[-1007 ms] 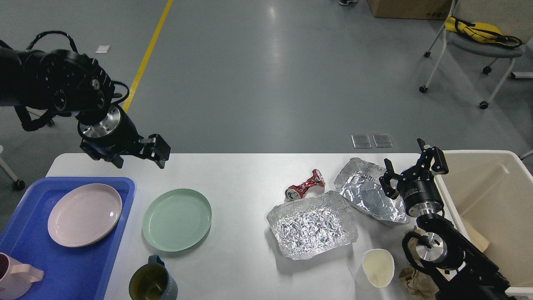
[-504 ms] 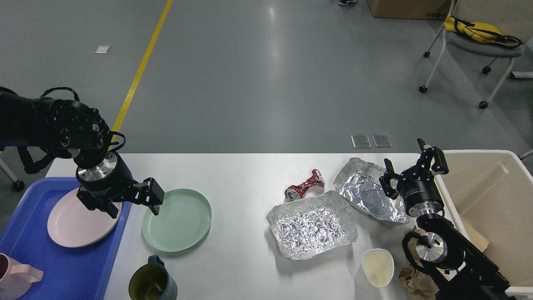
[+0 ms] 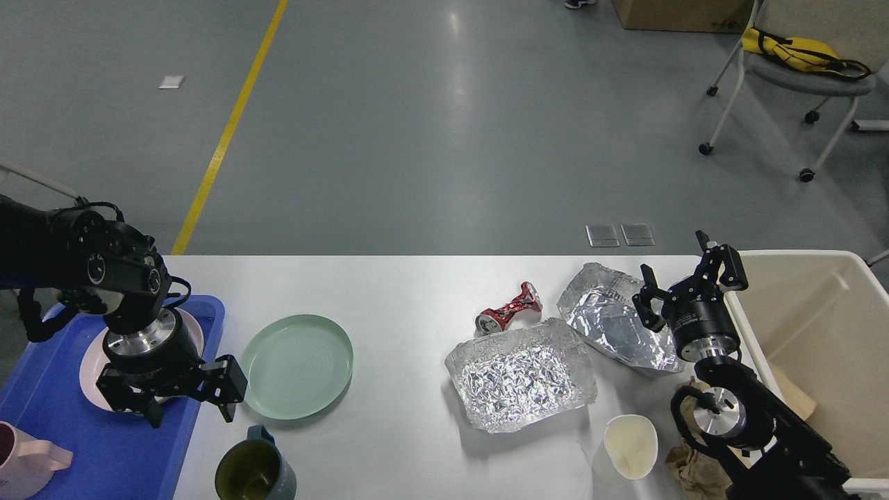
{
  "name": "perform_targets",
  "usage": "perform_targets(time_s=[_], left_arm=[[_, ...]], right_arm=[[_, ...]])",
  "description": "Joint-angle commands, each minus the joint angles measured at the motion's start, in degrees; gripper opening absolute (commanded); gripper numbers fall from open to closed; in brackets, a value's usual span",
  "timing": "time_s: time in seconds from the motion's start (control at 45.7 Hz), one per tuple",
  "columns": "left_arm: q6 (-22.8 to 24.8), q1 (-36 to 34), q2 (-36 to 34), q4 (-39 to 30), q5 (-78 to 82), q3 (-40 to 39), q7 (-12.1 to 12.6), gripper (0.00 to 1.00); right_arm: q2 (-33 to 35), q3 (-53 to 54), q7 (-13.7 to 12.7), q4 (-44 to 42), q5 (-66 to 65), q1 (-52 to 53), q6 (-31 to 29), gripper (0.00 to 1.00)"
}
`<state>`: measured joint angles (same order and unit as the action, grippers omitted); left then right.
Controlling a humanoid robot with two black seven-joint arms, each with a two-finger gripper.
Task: Tidy desktop
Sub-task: 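Lower the left gripper down onto the dark mug nearest the robot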
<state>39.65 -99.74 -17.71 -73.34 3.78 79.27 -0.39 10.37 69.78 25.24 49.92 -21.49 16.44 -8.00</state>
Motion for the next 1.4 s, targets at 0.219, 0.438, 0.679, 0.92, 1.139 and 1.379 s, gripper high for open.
perform_targets(time_s=[0.219, 0.438, 0.679, 0.92, 1.139, 1.379], left_arm=[[-6.5, -1.6, -4.1, -8.2, 0.4, -3.2, 9.6, 0.89], [-7.3, -4.8, -7.1, -14.1, 2.0, -4.8, 11.1, 0.88], [-8.8, -4.4, -7.7, -15.8, 4.7, -7.0, 12.7, 0.85], [-11.3, -4.2, -8.0, -16.7, 4.7, -7.8, 13.0, 0.85], [-11.0, -2.1, -8.0, -16.6, 4.7, -8.5, 13.0, 0.87], [-11.1, -1.5, -8.5, -16.0, 4.6, -9.5, 13.0, 0.91]], right_arm=[[0.0, 0.0, 0.0, 0.0, 0.0, 0.0, 0.0, 1.00], [0.0, 0.0, 0.0, 0.0, 0.0, 0.0, 0.0, 1.00], [0.0, 0.0, 0.1, 0.0, 0.0, 0.0, 0.0, 1.00], [0.0, 0.0, 0.0, 0.0, 0.0, 0.0, 0.0, 1.00], [0.0, 0.0, 0.0, 0.0, 0.0, 0.0, 0.0, 1.00], [0.0, 0.0, 0.0, 0.0, 0.0, 0.0, 0.0, 1.00]])
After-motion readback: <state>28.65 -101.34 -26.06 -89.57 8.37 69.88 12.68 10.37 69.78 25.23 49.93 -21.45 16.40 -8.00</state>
